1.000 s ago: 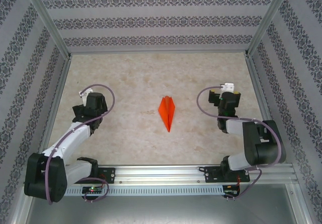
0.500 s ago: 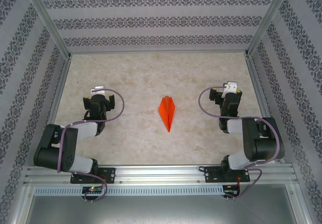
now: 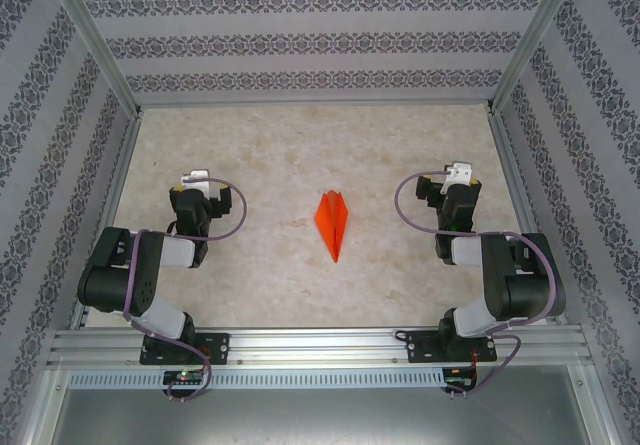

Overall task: Fold a paper plane with a square sheet of paper (pick it up from the middle)
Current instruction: Reset both arms

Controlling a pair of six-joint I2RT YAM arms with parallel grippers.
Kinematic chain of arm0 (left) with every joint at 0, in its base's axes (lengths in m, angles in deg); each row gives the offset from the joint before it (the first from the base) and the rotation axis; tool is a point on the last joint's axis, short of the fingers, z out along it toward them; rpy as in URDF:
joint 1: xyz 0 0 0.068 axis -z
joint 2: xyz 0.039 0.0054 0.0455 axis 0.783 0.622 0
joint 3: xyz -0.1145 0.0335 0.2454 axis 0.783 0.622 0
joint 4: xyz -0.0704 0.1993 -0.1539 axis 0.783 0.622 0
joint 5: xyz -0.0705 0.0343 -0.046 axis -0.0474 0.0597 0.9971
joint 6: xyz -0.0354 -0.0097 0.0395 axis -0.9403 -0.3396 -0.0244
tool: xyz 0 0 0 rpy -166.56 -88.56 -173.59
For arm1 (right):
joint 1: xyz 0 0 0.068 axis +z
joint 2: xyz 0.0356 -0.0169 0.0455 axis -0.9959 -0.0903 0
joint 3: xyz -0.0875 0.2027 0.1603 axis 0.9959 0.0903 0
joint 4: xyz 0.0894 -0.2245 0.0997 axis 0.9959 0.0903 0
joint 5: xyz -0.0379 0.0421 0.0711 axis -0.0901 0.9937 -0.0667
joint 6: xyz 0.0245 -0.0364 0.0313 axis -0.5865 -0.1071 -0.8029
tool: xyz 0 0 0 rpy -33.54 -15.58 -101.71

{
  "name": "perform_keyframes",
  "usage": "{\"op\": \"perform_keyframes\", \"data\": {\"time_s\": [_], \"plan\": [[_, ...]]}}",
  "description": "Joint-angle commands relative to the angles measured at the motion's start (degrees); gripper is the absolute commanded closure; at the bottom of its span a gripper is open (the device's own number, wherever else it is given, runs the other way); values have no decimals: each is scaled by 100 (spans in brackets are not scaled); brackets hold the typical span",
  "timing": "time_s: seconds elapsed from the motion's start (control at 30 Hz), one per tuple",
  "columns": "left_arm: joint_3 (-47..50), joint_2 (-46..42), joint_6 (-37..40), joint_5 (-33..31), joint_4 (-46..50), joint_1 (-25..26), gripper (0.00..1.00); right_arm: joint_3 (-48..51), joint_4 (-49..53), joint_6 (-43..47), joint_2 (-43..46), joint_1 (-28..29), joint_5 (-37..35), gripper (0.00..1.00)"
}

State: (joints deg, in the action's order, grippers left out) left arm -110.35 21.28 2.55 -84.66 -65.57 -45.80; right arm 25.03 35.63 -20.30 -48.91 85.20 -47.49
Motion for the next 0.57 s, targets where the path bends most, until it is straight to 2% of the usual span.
{"op": "perform_keyframes", "data": {"time_s": [0.0, 0.53], "plan": [[-19, -28, 160, 260, -333, -51, 0, 27, -249, -71, 41, 37, -49, 2], [-85, -15, 240, 615, -231, -90, 0, 18, -231, -75, 44, 23, -10, 2]]}}
